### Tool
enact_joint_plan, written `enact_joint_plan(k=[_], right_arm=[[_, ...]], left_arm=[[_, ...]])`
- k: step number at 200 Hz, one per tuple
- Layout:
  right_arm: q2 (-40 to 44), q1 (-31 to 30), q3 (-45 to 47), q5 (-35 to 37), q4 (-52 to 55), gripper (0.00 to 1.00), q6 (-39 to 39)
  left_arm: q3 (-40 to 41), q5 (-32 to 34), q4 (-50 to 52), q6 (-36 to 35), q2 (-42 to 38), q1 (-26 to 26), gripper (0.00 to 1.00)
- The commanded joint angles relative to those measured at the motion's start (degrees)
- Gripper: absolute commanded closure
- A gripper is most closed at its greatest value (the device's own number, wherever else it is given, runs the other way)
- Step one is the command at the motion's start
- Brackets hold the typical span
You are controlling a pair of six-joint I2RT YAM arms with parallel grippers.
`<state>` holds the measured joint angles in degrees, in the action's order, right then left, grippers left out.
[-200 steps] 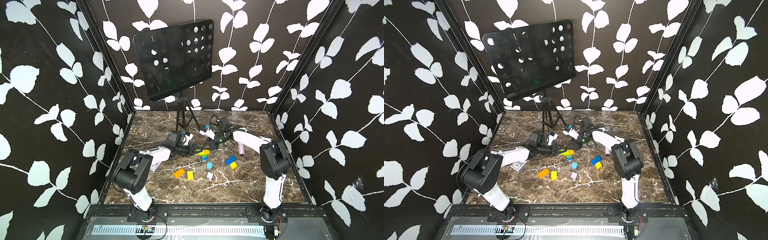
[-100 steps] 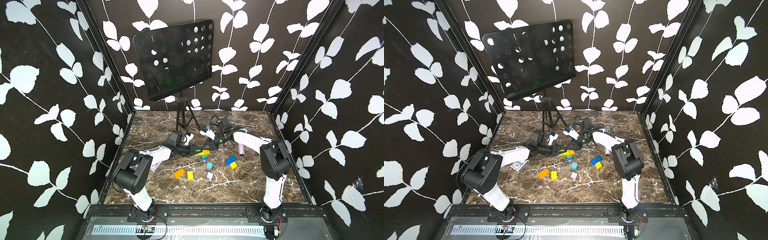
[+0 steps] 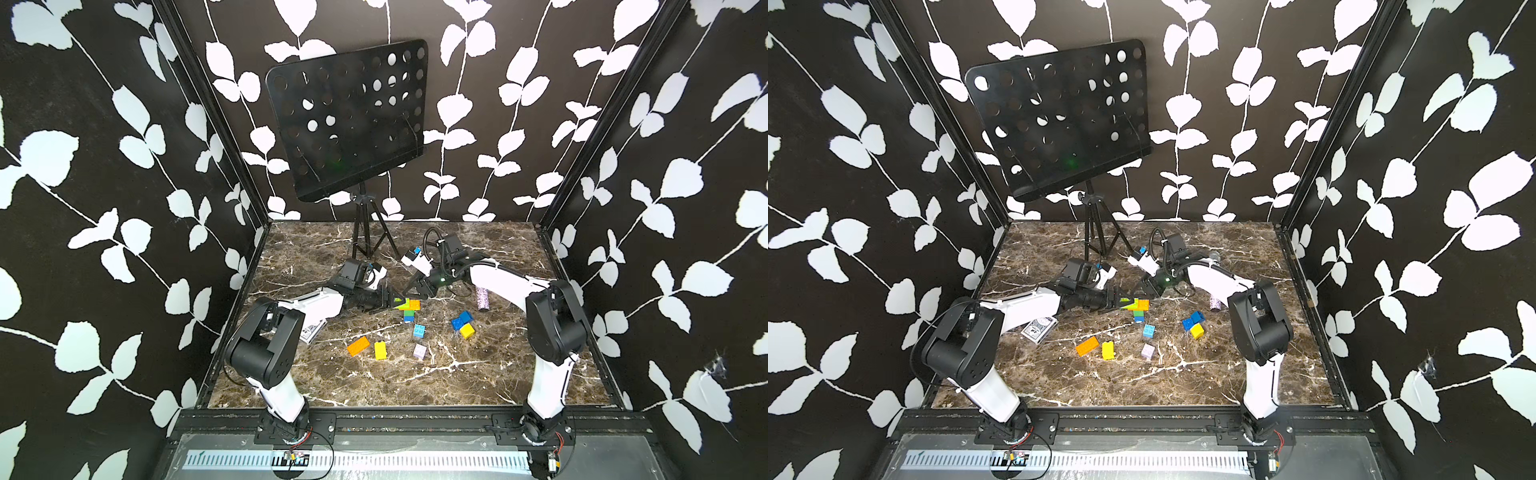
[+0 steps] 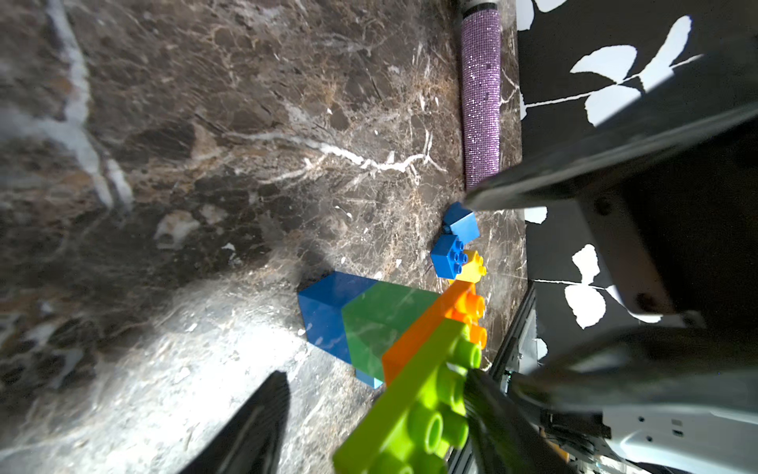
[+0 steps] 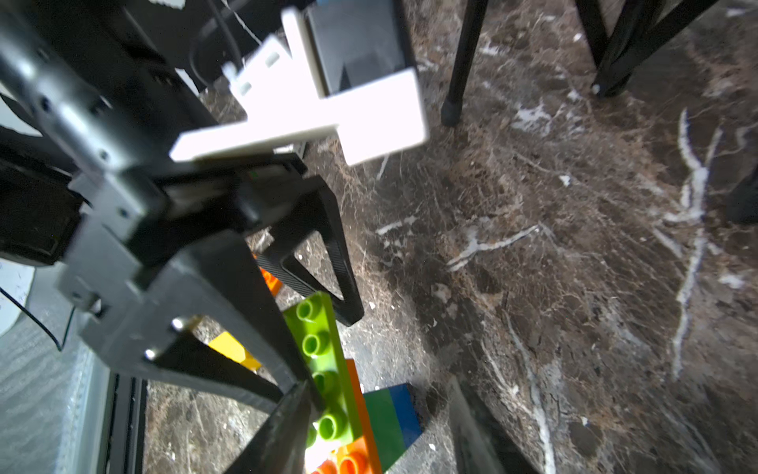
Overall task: Assemble a fork with lego
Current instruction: Assemble the lego brick with the lego brick.
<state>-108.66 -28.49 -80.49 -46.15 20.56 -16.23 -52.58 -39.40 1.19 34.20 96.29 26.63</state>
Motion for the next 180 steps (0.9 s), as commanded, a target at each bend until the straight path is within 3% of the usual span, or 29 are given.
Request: enact_joint_plan(k=[1,67,95,142,180], right_arm=[[3.30,0.45,0.51,-1.71,-3.37,0.44,2.19],[8.47,1.41,3.26,2.91,-2.68,0.44,1.40],[12.57,0.60,4.92,7.08,-2.07,0.45,0.35],[16.51,-7.68,6.60,11.66,5.74,0.45,-14.63],[12.05,-15.57,1.61,14.98,10.41,0.43,-23.54]], left_arm=[[-1.28,0.92,-0.07,1.45,-2.40,-0.04,0.26],[-1.74,2.15,1.20,2.50,-9.34,-0.75,0.23],[-0.96,7.13,10.41,-0.77,-15.38,-3.65,0.22],[8.92,14.20,19.08,-2.90,-25.85,-10.78,0.22],[17.43,21.01,21.39,0.28,-33.71,-12.77,0.21]])
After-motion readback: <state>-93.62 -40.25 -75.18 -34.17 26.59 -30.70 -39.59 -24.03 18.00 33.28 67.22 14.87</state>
